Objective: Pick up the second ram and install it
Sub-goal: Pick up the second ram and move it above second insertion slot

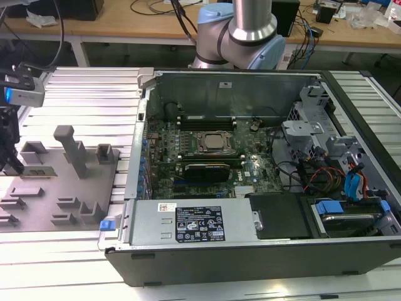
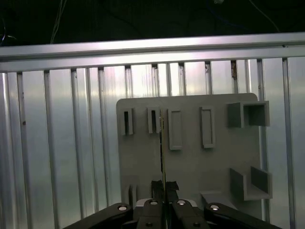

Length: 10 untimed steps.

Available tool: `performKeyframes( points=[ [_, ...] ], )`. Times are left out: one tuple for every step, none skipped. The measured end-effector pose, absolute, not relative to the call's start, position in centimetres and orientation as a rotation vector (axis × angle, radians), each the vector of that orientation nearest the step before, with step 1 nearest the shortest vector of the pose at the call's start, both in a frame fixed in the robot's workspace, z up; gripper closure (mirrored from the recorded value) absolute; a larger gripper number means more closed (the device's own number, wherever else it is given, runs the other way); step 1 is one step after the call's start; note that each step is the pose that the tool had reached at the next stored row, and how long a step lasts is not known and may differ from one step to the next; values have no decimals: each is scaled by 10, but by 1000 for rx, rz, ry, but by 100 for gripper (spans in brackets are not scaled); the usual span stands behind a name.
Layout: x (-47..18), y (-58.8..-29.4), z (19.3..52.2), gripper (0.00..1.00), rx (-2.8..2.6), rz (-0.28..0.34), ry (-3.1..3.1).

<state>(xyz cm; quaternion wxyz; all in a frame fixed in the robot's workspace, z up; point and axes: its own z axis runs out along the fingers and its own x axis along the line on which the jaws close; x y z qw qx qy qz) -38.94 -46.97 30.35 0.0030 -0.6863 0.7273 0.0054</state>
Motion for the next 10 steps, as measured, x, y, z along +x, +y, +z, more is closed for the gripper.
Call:
performKeyframes(
  points=[
    [-389, -470, 306, 87, -2152, 17, 2281],
    [-389, -469, 308, 87, -2152, 17, 2281],
    [-389, -469, 310, 87, -2152, 17, 2281],
    [-389, -469, 311, 87, -2152, 16, 2281],
    [-389, -469, 314, 87, -2153, 16, 2281],
    [-389, -469, 317, 87, -2153, 16, 2281],
    [-389, -468, 319, 87, -2153, 16, 2281],
    [-389, -468, 322, 87, -2153, 15, 2281],
    [-389, -468, 324, 87, -2153, 15, 2281],
    [-389, -468, 325, 87, -2153, 15, 2281]
  ],
)
